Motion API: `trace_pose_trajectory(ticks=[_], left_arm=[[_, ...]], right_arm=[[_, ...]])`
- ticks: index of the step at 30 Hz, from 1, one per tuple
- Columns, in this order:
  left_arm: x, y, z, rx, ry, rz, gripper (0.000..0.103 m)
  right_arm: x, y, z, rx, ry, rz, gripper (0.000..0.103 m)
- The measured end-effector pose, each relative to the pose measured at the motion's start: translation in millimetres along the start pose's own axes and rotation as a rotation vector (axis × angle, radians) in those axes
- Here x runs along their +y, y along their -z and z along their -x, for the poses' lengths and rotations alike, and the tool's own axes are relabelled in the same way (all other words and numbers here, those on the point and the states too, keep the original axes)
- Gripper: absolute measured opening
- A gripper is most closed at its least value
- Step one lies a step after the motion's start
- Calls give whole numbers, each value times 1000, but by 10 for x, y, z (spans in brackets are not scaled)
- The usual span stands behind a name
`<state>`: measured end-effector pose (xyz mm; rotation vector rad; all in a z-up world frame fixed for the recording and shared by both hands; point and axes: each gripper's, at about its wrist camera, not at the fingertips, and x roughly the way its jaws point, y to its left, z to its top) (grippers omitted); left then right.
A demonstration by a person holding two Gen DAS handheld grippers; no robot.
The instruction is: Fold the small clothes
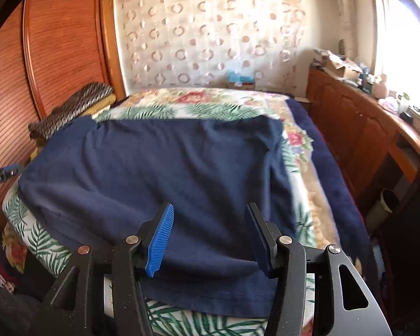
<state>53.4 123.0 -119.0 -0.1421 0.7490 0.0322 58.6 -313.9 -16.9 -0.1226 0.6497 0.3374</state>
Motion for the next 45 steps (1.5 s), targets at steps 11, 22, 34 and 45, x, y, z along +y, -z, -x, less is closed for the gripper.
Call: trace_pose_trajectory(ticks=[11,22,34,45], left_arm=[[55,49,-156,36,9,25,77],[101,124,-276,68,9,50,77],[64,89,-291,77,65,45,41],[-474,-200,13,13,253,-20,7]], right_arm=[[90,109,-632,113,-10,26,55],[132,231,-682,30,27,39,62],[185,340,-595,4,40,33,67],[25,282,-496,39,54,-24,67]])
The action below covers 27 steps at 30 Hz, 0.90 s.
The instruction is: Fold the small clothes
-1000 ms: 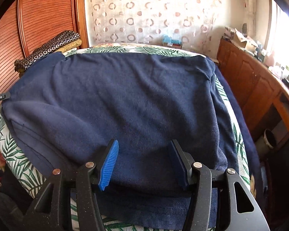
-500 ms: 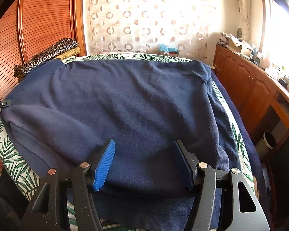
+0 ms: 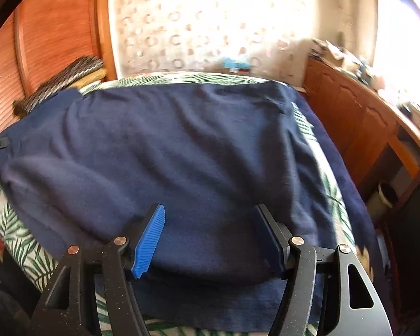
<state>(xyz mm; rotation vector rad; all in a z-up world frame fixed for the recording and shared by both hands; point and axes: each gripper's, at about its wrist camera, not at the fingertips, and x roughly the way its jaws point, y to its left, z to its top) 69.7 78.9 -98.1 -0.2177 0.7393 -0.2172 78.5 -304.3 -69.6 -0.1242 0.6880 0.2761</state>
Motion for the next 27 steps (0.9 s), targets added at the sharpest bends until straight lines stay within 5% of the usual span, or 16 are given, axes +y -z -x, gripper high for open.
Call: trace_pose_trajectory(ticks=[17,27], left_arm=[[-1784,-978,-162,-96,300,-247,7],[-2640,-1227,-204,-91,420,-359,7]], right_arm=[[-434,20,459,-81,-2,-89,67],[-633,168,647,-109,30,-134,67]])
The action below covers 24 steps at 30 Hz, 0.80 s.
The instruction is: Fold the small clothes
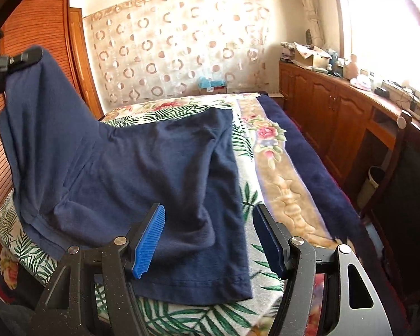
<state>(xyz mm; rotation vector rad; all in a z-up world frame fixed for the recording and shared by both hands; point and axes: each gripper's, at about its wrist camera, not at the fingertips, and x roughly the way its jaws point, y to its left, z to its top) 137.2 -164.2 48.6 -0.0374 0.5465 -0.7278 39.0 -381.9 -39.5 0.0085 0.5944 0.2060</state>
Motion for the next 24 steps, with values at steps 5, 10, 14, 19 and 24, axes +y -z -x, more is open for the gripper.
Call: trace_pose_trajectory(ticks=[5,10,14,19,24], left_arm=[[-119,-2,-149,21,8,-1,7],[61,312,-405,152,-76,-49,33],[185,444,-354,171,-130,-23,62],[426,609,-152,154,-175,34,63],[657,811,117,120,-252,82,63]], right_arm=[[-34,18,22,2,2,-10,67],[-63,0,-18,10,4,-14,67],[-53,-25,-45,15,4,-8,67],[21,-78,-59,12,-3,13,67],[155,-172,-102,4,-20,52,67]])
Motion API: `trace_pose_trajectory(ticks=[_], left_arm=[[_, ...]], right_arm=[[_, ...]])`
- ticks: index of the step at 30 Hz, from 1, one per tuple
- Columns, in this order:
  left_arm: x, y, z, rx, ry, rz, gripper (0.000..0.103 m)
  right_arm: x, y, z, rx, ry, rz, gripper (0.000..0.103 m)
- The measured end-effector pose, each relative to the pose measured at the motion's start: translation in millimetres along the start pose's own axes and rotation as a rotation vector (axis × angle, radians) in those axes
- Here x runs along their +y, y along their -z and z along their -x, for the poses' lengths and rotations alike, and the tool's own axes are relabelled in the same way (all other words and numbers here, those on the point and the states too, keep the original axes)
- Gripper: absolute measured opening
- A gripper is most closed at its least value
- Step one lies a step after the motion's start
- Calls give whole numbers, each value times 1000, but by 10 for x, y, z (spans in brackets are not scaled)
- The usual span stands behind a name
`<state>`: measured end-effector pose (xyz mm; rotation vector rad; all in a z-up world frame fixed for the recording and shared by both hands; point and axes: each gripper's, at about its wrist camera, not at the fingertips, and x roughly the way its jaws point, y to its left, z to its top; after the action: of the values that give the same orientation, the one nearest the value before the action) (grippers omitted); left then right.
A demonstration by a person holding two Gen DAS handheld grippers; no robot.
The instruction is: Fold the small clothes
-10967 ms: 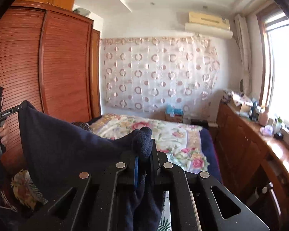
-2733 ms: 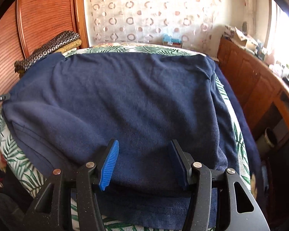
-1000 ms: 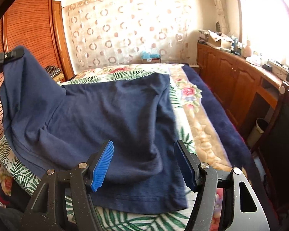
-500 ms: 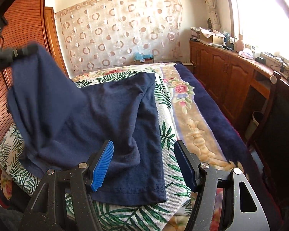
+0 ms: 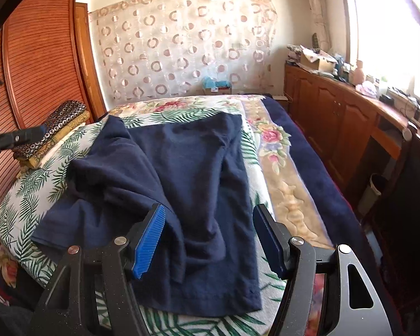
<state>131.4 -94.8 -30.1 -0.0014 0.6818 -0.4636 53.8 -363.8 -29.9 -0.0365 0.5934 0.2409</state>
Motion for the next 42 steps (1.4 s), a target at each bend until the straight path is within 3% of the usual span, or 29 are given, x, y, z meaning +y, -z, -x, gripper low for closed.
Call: trace_pose_trajectory(ticks=[6,10,16,24,35,40,42], left_arm=[[291,247,159,4,-103,33,63],[436,309,258,-3,-157,55,63],[561,331,387,-31,-196,68,63],[728,460,427,-27,-209,110,63],[790,550,407,-18,-202,132,63],[778,565,382,-8,-196,128,63],[775,573,373,-7,-196,127,63]], right_arm=[[259,-168,-133,-4,-47,56,67],[557,-302,-279,-3,-140,138,67],[1002,-474,-535,26,-197,260,67],[1367,-605,-833,78,-304,344,67],[1609,-757,-1215,186,-374,405,73],[1754,-715,-1485,267,-326,473,73],[1787,-704,-1563,270,-300,484,59]])
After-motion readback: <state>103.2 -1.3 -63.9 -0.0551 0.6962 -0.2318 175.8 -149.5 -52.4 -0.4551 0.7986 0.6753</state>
